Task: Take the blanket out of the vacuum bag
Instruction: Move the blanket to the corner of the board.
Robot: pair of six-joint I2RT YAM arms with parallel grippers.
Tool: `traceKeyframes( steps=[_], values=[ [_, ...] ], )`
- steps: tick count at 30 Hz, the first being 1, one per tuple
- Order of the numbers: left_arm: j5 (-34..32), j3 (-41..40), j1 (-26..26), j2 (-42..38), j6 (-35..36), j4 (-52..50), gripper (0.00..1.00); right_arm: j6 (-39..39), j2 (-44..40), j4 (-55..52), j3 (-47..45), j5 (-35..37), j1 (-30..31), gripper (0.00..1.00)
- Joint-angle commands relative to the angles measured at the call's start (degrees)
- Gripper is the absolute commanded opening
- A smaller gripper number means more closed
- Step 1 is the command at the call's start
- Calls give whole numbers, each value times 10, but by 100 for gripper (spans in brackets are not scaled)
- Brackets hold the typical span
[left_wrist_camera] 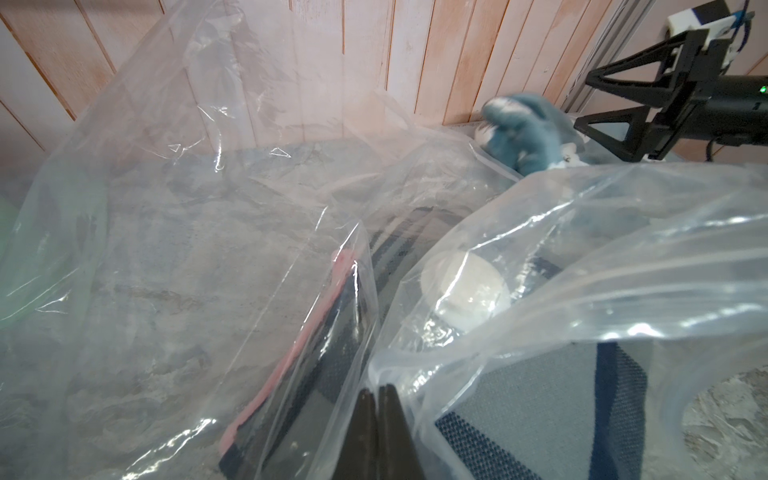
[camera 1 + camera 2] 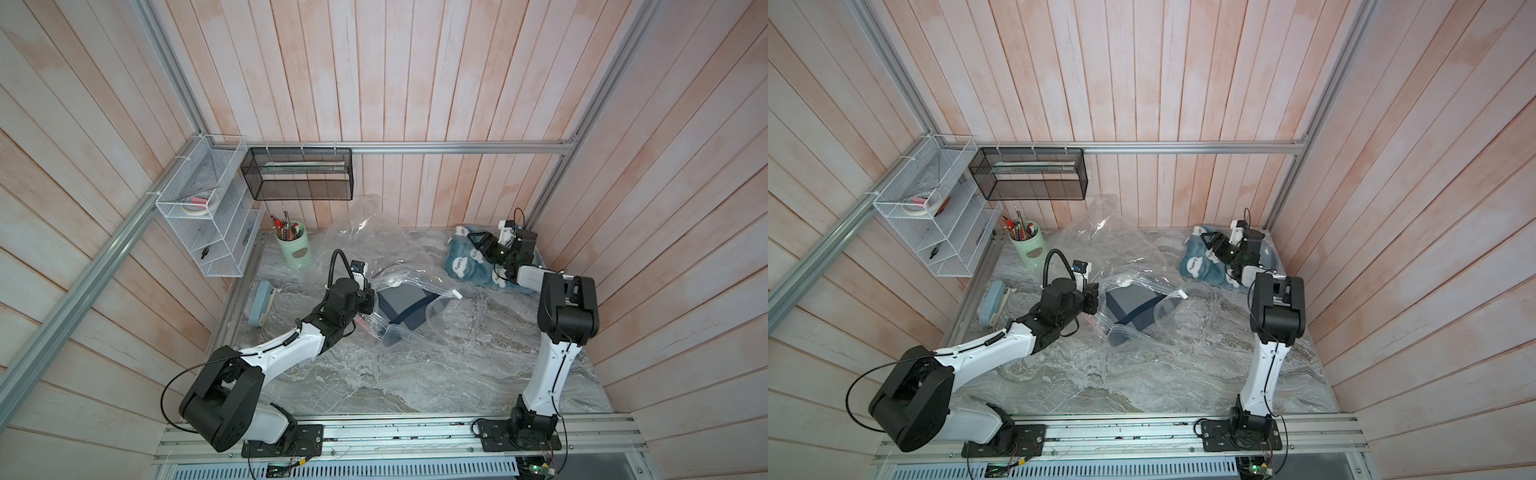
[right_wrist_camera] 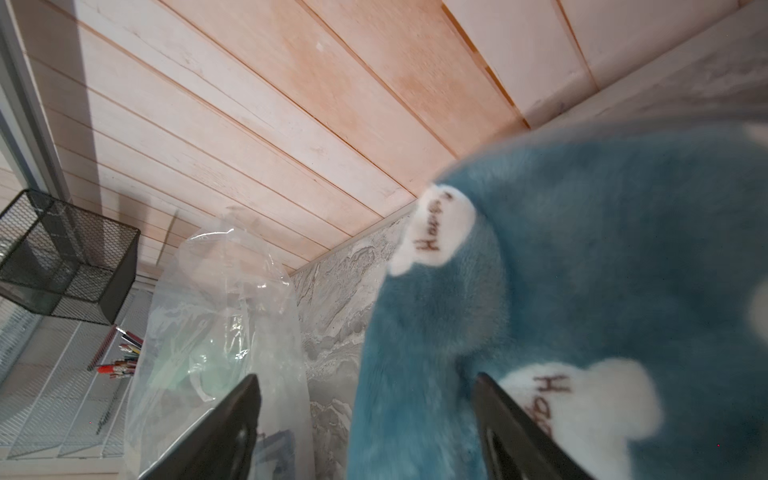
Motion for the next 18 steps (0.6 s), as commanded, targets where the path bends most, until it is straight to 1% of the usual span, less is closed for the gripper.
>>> traceKeyframes(
  steps=[1,5,7,9,10,12,14,18],
  values=[
    [-11,23,6,-7,7,-2,0,-10,-62,39,-25,7,-8,89],
    [-6,24,6,-4,6,0,0,-5,-119,5,-58,32,-32,92],
    [-5,23,6,-1,5,3,0,-15,-135,-52,-66,62,-48,96],
    [-3,21,6,1,3,7,0,-33,-137,-124,-66,95,-63,96],
    [-1,21,6,2,3,7,0,-37,-133,-141,-71,99,-71,96],
    [1,24,6,4,3,6,0,-27,-125,-138,-101,85,-92,96],
    [1,26,6,4,3,6,0,-6,-117,-105,-139,63,-111,96],
    [3,36,6,0,-1,-1,0,14,-91,-57,-183,37,-127,96]
  ],
)
